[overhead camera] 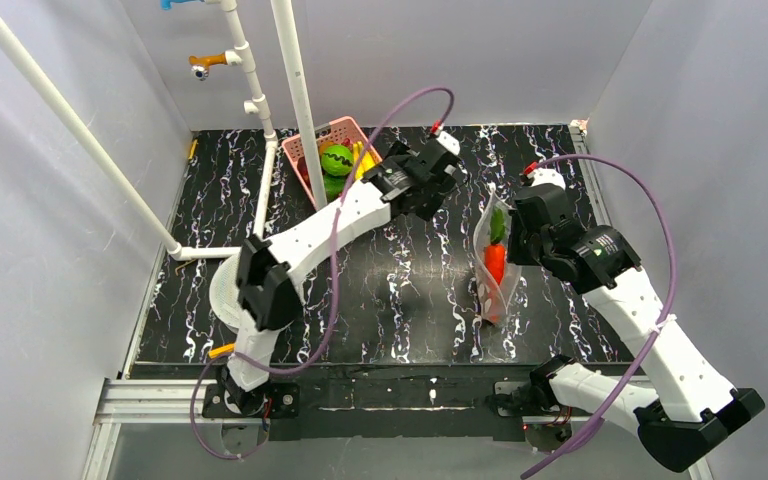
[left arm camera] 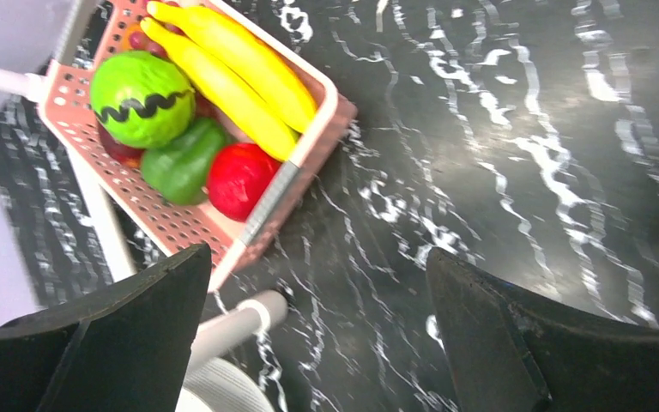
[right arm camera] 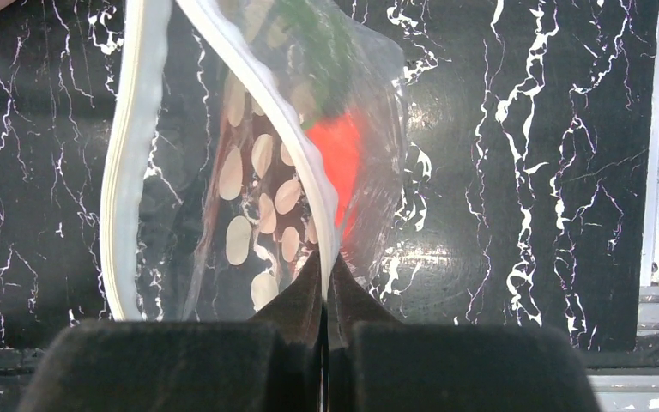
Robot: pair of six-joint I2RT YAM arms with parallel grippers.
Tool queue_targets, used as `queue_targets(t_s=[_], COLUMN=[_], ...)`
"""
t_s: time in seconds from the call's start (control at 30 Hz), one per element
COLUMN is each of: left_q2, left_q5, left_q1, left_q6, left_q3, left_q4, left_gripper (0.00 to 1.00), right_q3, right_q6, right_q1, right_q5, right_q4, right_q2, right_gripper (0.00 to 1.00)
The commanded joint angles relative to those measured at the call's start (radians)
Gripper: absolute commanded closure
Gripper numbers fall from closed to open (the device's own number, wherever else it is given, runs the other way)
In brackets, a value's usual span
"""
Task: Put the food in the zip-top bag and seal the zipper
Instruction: Pick up the fake fruit from the bin.
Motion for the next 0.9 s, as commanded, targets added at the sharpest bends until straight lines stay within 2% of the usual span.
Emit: queue_targets(t_s=[0.0,0.1,0.23,0.3,0.43,0.53,0.63,0.8,0.87], left_q2=[0.111,0.188,0.235,0.251,0.313,0.376,0.418,0.458,0.462], left_q5=[-0.184,-0.239,-0.214,-0.167,-0.189,-0.213,-0.242,-0.304,-0.331], left_q1=[0.048,0.085,0.151,0.183,0.222,0.25,0.281,0.288,0.301], left_q6=[0.19,0.226,0.212,0.203,0.242,0.244,0.138,0.009,-0.091], left_q3=[0.104,0.173,0.155,0.126,0.149,0.223,0.258,0.234,0.224], left_q4=[0.038,0.101,0.258,0.348,0.506,0.535,0.541,0.632,0.632], left_gripper=[0.04,0.04,0.04,0.09,0.21,0.25,0.28,0.33,0.35], right_q3=[-0.007,-0.012,-0.025,-0.028,-0.029,-0.027,-0.039,-0.047,-0.043], right_q6=[-0.014,-0.019,-0.023,-0.022,-0.023,-0.028,-0.029,-0.026,-0.025], right_q1=[-0.009,-0.012,-0.013,-0.014,-0.014,-0.013,-0.014,-0.016,-0.016], right_q5=[-0.009,-0.016,-0.039,-0.056,-0.089,-0.11,-0.12,-0.149,-0.153], right_q4=[0.014,0.015,0.023,0.032,0.043,0.045,0.055,0.067,0.064], right_q2=[-0.028,-0.025,-0.014,-0.005,0.014,0.028,0.032,0.055,0.06], right_gripper=[0.99,0.99,0.99,0.99,0.99,0.99,0.99,0.99,0.99])
